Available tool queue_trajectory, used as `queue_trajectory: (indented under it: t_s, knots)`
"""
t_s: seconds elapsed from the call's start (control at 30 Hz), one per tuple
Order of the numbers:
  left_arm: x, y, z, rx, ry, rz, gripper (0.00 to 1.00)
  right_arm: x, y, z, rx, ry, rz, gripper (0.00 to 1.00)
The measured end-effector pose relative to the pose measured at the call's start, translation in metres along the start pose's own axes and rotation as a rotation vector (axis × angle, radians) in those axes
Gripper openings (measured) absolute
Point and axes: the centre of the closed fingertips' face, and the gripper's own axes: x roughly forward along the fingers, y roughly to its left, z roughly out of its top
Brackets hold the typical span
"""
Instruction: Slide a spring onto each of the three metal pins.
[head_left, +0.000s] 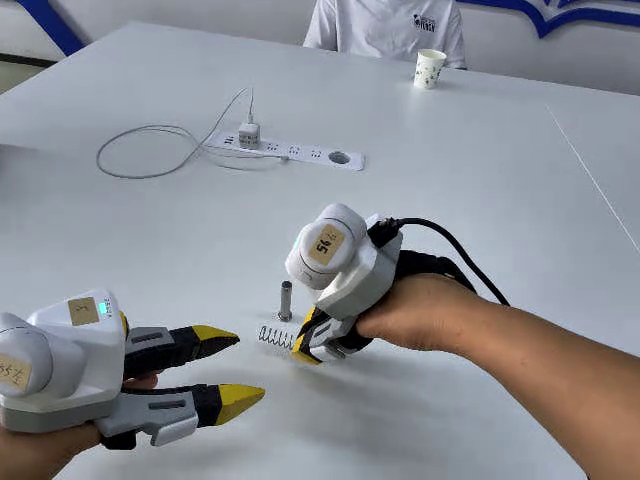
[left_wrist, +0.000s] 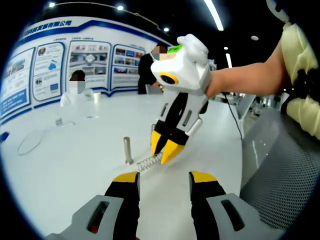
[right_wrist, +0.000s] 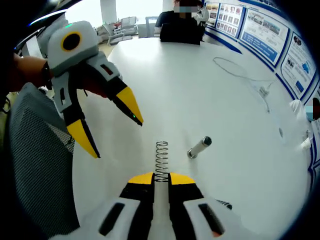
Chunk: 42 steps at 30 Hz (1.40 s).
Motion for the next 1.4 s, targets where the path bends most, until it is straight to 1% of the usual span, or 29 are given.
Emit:
queue_trajectory:
  t_s: [0.1, 0.2, 0.33, 0.5, 0.53, 0.6, 0.73, 1.1, 1.27, 1.4]
  knots:
    - [0.001, 0.000, 0.002, 0.004, -0.001, -0.002, 0.40, -0.009, 0.004, 0.000, -0.013, -0.008, 0.012, 0.11]
    - [0.004, -0.001, 0.003, 0.009, -0.002, -0.010, 0.40, -0.017, 0.009, 0.000, -0.054, -0.008, 0.023, 0.11]
    - [0.008, -0.007, 0.006, 0.019, -0.001, -0.030, 0.40, -0.026, 0.016, -0.003, -0.094, 0.006, 0.035, 0.11]
    - [0.010, -0.012, 0.007, 0.031, -0.002, -0.050, 0.40, -0.035, 0.028, -0.001, -0.152, -0.001, 0.065, 0.11]
    - [0.011, -0.013, 0.008, 0.035, -0.002, -0.055, 0.39, -0.036, 0.031, 0.000, -0.175, -0.004, 0.076, 0.11]
    - [0.011, -0.015, 0.009, 0.039, -0.003, -0.063, 0.39, -0.038, 0.032, 0.000, -0.183, -0.003, 0.080, 0.11]
    - [0.012, -0.020, 0.012, 0.052, -0.006, -0.079, 0.36, -0.040, 0.039, 0.000, -0.236, -0.007, 0.111, 0.11]
    - [0.013, -0.028, 0.015, 0.075, -0.019, -0.114, 0.23, -0.042, 0.048, -0.001, -0.323, -0.006, 0.144, 0.12]
    - [0.013, -0.030, 0.014, 0.082, -0.019, -0.122, 0.19, -0.043, 0.049, 0.000, -0.344, -0.012, 0.146, 0.12]
    - [0.013, -0.032, 0.014, 0.089, -0.020, -0.131, 0.15, -0.043, 0.051, -0.002, -0.355, -0.006, 0.155, 0.12]
